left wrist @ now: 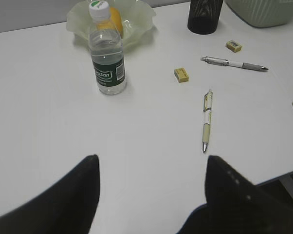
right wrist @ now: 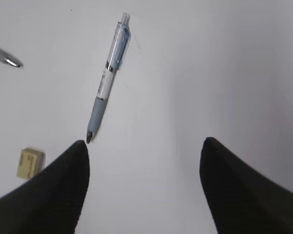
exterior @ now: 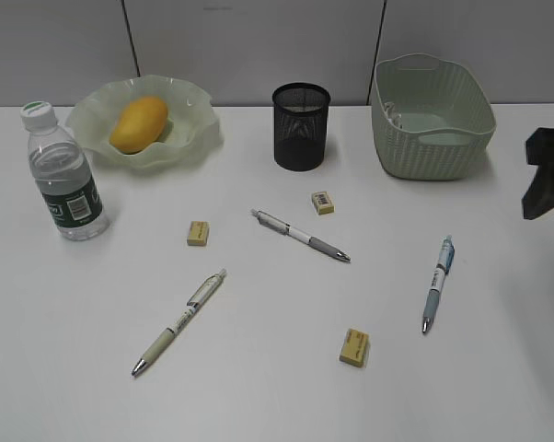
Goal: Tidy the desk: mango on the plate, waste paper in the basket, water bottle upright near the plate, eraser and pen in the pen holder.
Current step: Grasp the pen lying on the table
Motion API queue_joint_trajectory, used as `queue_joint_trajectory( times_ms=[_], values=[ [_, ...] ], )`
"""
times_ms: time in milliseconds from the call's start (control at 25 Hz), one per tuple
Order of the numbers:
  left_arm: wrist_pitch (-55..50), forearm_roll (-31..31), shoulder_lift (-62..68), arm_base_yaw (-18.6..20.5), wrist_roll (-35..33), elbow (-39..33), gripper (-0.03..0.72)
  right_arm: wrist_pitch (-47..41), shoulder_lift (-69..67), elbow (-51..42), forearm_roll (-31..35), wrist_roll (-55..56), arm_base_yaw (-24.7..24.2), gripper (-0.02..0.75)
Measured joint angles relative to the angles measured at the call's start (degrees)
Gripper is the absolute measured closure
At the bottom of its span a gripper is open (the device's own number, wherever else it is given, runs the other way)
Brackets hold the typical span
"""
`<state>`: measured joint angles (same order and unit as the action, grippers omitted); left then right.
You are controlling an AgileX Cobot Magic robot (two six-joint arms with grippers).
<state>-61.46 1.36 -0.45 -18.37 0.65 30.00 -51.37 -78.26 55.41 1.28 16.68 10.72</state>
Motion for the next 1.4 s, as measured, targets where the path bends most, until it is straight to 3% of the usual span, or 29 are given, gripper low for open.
queue_joint_trajectory(
  times_ms=[320, 720, 880, 1120, 1400],
  values=[
    [0.09, 0.0, 0.0, 0.0, -0.02, 0.0, 0.176, 9.17, -17.23, 0.77, 0.58, 5.51, 0.9, 0.21],
    [0.2, 0.0, 0.0, 0.0, -0.02, 0.0, 0.176, 10.91, -30.51, 10.29, 0.28, 20.48, 11.55, 0.299],
    [0.22, 0.0, 0.0, 0.0, -0.02, 0.0, 0.176, 8.98, -32.47, 12.01, -1.28, 22.01, 11.69, 0.353],
    [0.22, 0.02, 0.0, 0.0, -0.02, 0.0, 0.176, 5.39, -32.47, 12.22, -2.38, 22.25, 11.04, 0.362],
    [0.27, 0.02, 0.0, 0.0, -0.02, 0.0, 0.182, 10.25, -32.47, 8.48, -2.16, 24.35, 10.8, 0.363]
  ],
)
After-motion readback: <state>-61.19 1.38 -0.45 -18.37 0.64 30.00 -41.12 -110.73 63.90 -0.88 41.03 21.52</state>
